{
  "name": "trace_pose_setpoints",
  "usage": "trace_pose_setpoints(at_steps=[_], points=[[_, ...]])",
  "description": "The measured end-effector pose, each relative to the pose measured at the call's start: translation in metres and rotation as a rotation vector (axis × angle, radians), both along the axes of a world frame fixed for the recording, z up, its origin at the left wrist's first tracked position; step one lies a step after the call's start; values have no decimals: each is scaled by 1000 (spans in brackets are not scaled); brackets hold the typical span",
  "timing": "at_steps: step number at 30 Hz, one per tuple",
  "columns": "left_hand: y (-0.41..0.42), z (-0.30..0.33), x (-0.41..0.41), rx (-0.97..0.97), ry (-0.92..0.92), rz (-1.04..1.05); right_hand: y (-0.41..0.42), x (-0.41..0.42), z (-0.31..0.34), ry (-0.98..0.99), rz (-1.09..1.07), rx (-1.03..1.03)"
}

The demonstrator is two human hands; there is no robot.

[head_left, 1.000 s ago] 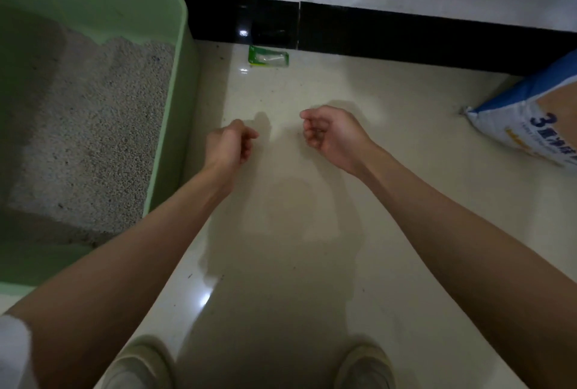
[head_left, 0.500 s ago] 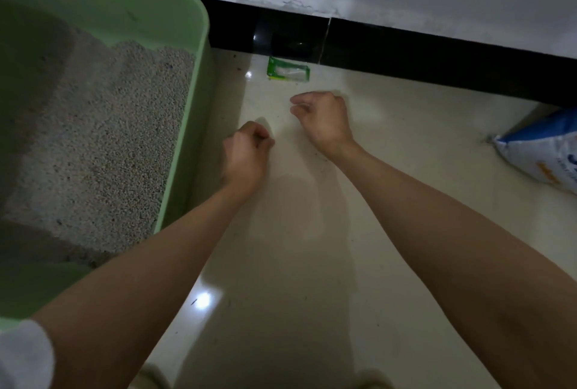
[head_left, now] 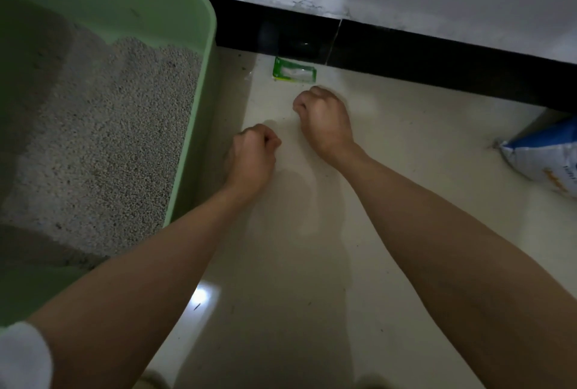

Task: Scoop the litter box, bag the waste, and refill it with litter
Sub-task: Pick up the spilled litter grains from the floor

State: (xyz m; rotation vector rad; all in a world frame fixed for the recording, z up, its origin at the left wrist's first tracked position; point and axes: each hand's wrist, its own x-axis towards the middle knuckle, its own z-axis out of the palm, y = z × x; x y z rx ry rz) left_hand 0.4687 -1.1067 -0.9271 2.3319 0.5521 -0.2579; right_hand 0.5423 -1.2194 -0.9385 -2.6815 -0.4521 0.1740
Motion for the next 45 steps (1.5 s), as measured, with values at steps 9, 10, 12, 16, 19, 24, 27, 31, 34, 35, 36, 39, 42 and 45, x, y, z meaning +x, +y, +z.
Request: trace_pose_setpoints(at_steps=[9,10,12,16,19,24,27,31,34,35,36,39,42,45], points=[[6,10,-19,-40,-29,101,-17,-35,39,734,-672,1097],[7,11,-24,-50,-26,112,-27,-44,44,903,-717,1275],[7,11,-29,-54,-16,125,-46,-62,50,1139,-755,1461],[4,13,-23,-8,-20,77,-64,-95,48,1225,-674,1445],[5,24,-20,-4,-21,80,-73,-109,45,1203,-683,1402],[9,37,-63,26,-8,26,-79,-118,35,1119,-750,1176],[5,31,-101,47,91,-28,-77,-125,33,1101,-747,1110],[11,27,-111,40,76,122,-74,-136,35,1116,-711,1040],[16,25,-98,23,66,206,-72,-141,41,1097,-673,967],[16,25,-93,15,71,213,-71,-142,43,1094,-664,952],[15,24,-89,7,76,215,-71,-143,45,1092,-656,941],[8,23,-78,-3,103,239,-73,-144,50,1084,-635,917],[4,22,-72,3,124,275,-78,-146,53,1077,-631,885],[3,21,-69,37,140,260,-84,-149,51,1078,-648,862]])
